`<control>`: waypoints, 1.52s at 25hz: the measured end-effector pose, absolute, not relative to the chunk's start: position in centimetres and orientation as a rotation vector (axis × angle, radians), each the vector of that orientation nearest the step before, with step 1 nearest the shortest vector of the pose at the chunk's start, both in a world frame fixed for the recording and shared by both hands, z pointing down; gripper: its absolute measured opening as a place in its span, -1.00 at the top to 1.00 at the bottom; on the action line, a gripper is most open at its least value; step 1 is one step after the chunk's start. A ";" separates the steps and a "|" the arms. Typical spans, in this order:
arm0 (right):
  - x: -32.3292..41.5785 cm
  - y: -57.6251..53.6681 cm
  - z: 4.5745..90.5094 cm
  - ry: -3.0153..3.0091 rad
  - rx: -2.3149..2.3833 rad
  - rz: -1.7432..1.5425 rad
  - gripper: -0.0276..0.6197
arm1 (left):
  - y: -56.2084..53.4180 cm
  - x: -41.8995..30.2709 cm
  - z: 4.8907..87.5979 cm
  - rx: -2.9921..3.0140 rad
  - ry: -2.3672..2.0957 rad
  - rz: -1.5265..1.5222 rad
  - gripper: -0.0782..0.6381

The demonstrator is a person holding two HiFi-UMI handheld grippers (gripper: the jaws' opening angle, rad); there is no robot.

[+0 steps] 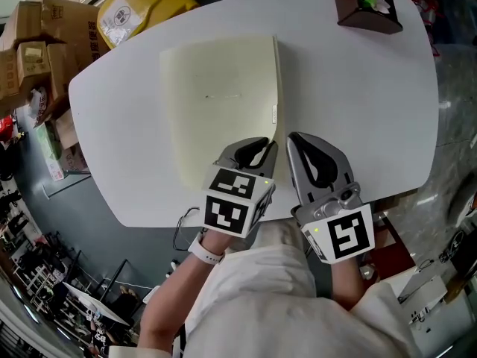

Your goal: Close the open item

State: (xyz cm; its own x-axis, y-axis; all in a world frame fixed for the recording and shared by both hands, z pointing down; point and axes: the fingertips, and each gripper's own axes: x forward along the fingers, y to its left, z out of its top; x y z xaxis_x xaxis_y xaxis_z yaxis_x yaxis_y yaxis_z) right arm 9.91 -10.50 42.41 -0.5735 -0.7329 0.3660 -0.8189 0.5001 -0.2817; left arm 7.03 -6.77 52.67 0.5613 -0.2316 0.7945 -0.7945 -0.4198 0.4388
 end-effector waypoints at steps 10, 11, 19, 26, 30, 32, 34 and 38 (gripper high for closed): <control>10.2 -12.3 45.0 -2.512 1.312 0.651 0.86 | -6.7 7.8 54.0 1.899 -0.813 0.879 0.58; 10.2 -12.4 44.9 -2.513 1.313 0.651 0.86 | -6.7 7.8 54.2 1.895 -0.806 0.889 0.58; 10.9 -12.6 44.3 -2.521 1.324 0.647 0.86 | -6.7 8.1 54.9 1.865 -0.759 0.949 0.56; 11.6 -11.9 43.4 -2.516 1.351 0.631 0.86 | -6.3 8.1 54.6 1.849 -0.786 0.882 0.49; 12.3 -11.4 42.6 -2.506 1.372 0.613 0.86 | -6.2 7.6 54.3 1.861 -0.795 0.860 0.66; 12.8 -11.2 42.3 -2.497 1.386 0.606 0.86 | -5.7 7.9 54.1 1.866 -0.772 0.861 0.64; 13.0 -10.9 42.1 -2.488 1.398 0.603 0.86 | -5.1 8.2 53.9 1.869 -0.759 0.860 0.64; 12.7 -10.4 41.1 -2.492 1.409 0.587 0.86 | -4.1 8.4 52.9 1.914 -0.756 0.859 0.66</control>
State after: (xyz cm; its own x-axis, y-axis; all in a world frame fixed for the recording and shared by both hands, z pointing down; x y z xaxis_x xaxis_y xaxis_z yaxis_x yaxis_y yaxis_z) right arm 12.69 -10.39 41.06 -0.5168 -0.7687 0.3770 -0.8561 0.4610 -0.2335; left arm 8.36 -4.10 52.94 0.5754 -0.1643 0.8012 -0.7737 -0.4269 0.4681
